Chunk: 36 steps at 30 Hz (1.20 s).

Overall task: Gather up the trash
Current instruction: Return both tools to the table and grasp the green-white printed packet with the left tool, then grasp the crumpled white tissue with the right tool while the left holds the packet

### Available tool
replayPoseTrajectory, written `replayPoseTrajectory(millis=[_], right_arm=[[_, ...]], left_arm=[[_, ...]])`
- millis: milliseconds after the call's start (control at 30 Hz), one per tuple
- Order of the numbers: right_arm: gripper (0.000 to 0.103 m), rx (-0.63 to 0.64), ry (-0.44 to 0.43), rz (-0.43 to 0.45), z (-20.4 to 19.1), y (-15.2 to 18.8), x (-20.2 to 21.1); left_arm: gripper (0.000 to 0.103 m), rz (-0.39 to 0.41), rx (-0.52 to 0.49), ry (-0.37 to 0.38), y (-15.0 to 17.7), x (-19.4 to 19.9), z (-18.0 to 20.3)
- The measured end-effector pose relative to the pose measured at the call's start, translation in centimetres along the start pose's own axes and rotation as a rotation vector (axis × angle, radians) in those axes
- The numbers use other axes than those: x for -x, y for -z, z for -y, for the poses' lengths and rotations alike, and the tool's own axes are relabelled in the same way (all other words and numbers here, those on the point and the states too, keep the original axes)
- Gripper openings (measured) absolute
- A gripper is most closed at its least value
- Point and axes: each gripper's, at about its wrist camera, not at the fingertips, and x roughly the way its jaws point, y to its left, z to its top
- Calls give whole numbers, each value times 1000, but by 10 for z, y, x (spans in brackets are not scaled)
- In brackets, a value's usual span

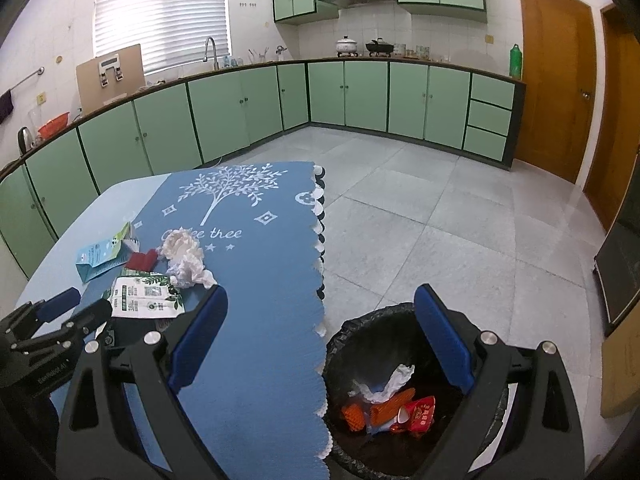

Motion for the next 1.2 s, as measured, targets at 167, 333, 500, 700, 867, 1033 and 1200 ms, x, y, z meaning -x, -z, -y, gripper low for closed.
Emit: replayPoseTrajectory(millis=[167,333,500,700,867,1033,1200], right_arm=[[92,2,-12,-13,-3,5,-5],[92,0,-16,-25,-3,7,-8],[92,3,-25,-38,-7,10,-14],[92,12,-32,-47,-11,12,-17],[92,13,-34,-52,-11,12,-20],[92,21,-45,-46,-17,11,-24],[92,34,-62,-37,-24,11,-26]], left_arm=[[68,-20,-16,-7,6,-5,6],[69,-46,-29,-42,11,-13,6],[69,-59,-32,-64,11,-23,4],[68,-44,-40,-74,9,-28,6],[44,-10,-61,-62,5,-23,11],[23,10,-27,-55,3,-21,3],[13,52,-24,-73,-3,-13,-2]])
